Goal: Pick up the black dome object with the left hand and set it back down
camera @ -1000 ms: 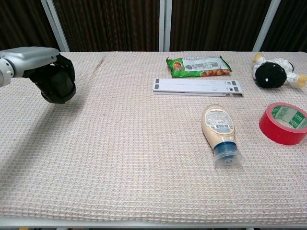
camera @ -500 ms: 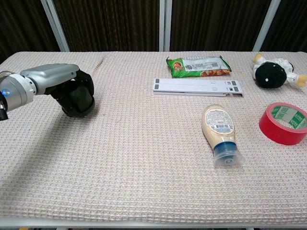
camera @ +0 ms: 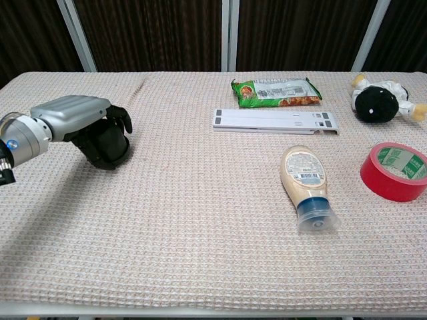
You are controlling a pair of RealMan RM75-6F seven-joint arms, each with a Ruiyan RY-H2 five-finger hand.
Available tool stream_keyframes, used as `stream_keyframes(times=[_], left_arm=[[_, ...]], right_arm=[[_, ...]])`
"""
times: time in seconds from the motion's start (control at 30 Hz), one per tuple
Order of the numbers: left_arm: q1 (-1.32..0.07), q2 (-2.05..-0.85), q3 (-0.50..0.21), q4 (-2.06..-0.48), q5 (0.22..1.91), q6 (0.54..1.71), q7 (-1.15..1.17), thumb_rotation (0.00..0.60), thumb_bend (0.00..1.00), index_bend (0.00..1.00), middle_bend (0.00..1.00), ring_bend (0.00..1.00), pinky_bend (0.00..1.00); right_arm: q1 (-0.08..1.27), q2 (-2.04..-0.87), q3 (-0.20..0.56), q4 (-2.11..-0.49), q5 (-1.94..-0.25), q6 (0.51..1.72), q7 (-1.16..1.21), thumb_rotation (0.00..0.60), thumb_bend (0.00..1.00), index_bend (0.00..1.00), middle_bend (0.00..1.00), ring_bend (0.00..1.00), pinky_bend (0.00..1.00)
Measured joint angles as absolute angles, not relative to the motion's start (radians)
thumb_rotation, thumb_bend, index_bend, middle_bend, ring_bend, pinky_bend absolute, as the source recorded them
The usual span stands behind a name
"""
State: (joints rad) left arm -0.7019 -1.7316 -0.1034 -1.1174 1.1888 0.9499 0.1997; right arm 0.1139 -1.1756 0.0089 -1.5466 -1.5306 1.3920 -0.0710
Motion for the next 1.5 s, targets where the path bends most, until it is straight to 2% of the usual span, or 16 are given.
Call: stream_keyframes(times=[0.27,0.83,0.93,1.23,1.5], left_arm=[[-0.696,-1.730,-0.095,-1.110,1.221,0.933,0.178,0.600,0.05,0.17,0.31,0.18,0.26],[-0.696,-1.660,-0.110,-1.196,1.230,0.924,0.213,0.600,0.03,0.15,0.27,0.16,0.24],[-0.694,-1.631,-0.114,-1.229,1.205,0.914,0.245,0.600,0.03,0.15,0.28,0.17,0.25],[-0.690,-1.602,-0.122,-1.280,1.184,0.910,0.263,0.600,0.03,0.17,0.41,0.28,0.32],[-0.690,-1.605,-0.135,-1.288,1.187,0.929,0.253,0.600,0.05,0.19,0.44,0.29,0.33]], right_arm=[[0.112,-1.175,0.009,-1.543,-1.527,1.393,-0.067,0.600,0.10,0.00,0.00,0.00,0.00],[0.111,-1.172,0.009,-1.541,-1.526,1.394,-0.062,0.600,0.10,0.00,0.00,0.00,0.00],[0.111,-1.176,0.008,-1.535,-1.526,1.392,-0.059,0.600,0.10,0.00,0.00,0.00,0.00],[0.112,-1.181,0.009,-1.531,-1.522,1.391,-0.064,0.600,0.10,0.00,0.00,0.00,0.00],[0.111,-1.182,0.011,-1.529,-1.514,1.387,-0.064,0.600,0.10,0.00,0.00,0.00,0.00]])
